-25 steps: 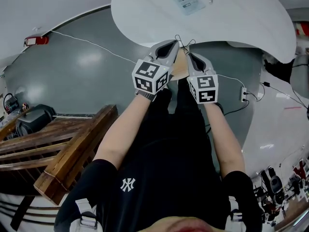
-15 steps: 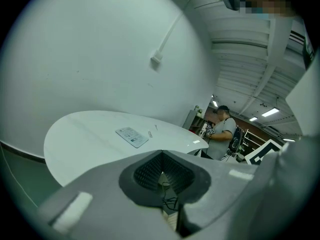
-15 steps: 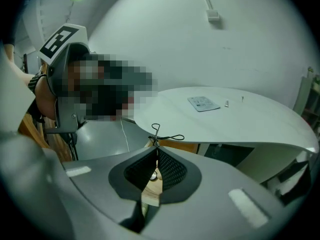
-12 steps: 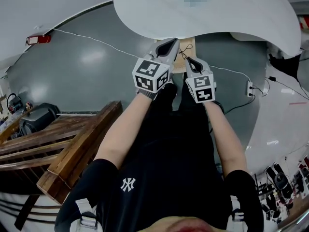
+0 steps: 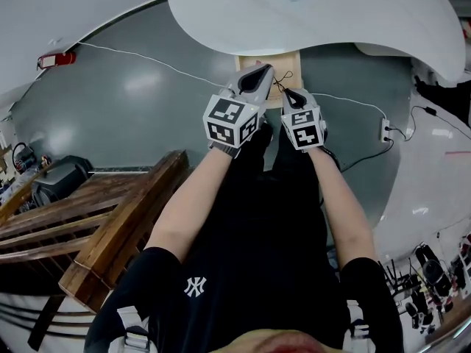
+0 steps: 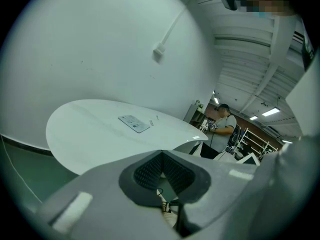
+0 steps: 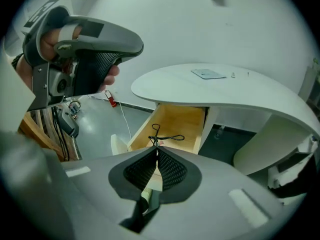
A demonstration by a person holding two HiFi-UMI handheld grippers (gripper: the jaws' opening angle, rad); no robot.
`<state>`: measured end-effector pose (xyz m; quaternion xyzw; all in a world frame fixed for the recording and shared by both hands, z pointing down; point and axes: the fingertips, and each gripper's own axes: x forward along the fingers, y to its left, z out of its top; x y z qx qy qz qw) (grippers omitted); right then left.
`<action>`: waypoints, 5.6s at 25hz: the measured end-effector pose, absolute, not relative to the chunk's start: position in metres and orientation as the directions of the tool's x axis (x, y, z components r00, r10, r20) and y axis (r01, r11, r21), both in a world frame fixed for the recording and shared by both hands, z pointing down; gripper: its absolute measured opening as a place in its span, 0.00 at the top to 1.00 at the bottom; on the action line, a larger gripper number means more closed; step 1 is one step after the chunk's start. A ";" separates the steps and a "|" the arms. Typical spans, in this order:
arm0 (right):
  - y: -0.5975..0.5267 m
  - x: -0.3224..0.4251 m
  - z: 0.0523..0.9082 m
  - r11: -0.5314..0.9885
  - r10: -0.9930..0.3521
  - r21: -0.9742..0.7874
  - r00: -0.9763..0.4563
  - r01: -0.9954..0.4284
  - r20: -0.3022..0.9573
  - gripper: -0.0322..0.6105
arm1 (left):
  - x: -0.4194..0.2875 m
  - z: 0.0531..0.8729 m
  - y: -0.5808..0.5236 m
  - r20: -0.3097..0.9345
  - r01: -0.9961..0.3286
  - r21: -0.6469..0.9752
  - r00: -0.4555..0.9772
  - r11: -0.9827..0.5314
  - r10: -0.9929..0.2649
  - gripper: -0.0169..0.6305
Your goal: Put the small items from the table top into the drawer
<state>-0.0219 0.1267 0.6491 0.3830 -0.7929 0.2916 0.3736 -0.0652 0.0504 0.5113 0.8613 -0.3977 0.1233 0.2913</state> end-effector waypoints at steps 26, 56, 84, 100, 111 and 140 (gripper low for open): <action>0.115 -0.031 0.682 0.557 -0.328 -0.203 -0.437 -0.805 0.837 0.87 | -0.073 0.539 0.055 0.486 -0.779 0.416 0.627 -0.469 -0.609 0.97; 0.034 -0.021 0.497 0.473 -0.669 -0.105 -0.434 -0.875 0.603 0.92 | -0.058 0.422 0.017 0.342 -0.729 0.340 0.684 -0.594 -0.644 0.97; -0.063 0.037 0.448 0.402 -0.737 -0.166 -0.426 -0.900 0.525 0.89 | -0.007 0.394 -0.059 0.322 -0.724 0.339 0.689 -0.601 -0.649 0.97; -0.151 0.082 0.527 0.398 -0.623 -0.281 -0.482 -0.873 0.615 0.85 | 0.034 0.463 -0.133 0.421 -0.778 0.369 0.627 -0.508 -0.655 0.97; -0.183 0.087 0.588 0.348 -0.525 -0.369 -0.505 -0.862 0.685 0.81 | 0.040 0.500 -0.156 0.476 -0.814 0.384 0.580 -0.437 -0.661 0.97; -0.204 0.078 0.626 0.261 -0.385 -0.467 -0.534 -0.845 0.753 0.91 | 0.022 0.518 -0.176 0.512 -0.846 0.386 0.528 -0.367 -0.678 0.97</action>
